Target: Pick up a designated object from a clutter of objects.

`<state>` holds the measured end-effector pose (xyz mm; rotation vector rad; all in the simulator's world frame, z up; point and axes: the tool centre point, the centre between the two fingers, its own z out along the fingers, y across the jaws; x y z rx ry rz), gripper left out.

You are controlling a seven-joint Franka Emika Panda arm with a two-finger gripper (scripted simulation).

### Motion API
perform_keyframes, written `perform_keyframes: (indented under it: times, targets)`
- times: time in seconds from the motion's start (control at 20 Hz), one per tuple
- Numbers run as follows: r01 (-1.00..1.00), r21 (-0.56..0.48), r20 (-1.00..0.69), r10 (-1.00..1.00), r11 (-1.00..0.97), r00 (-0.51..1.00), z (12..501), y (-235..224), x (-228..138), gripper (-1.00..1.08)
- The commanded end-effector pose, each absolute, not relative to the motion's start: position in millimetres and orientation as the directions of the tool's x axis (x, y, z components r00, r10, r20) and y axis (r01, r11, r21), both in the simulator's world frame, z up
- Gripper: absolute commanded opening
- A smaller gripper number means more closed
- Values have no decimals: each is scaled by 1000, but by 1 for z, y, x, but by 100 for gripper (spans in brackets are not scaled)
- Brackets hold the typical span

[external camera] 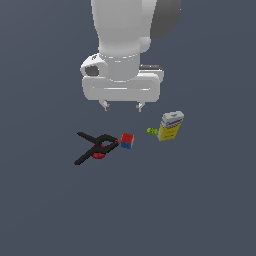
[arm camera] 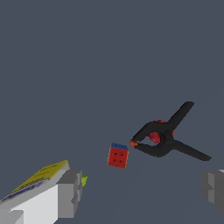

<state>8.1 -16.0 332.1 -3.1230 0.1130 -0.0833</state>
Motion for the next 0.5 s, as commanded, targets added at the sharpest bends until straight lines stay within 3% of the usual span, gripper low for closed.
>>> perform_keyframes:
  times: [0.0,0.45]
  targets:
    - [-72,-17,53,-73,-997,996,332,-16,8,100]
    - [-115,-34,53,-117,-993,992,332,-34,6,100]
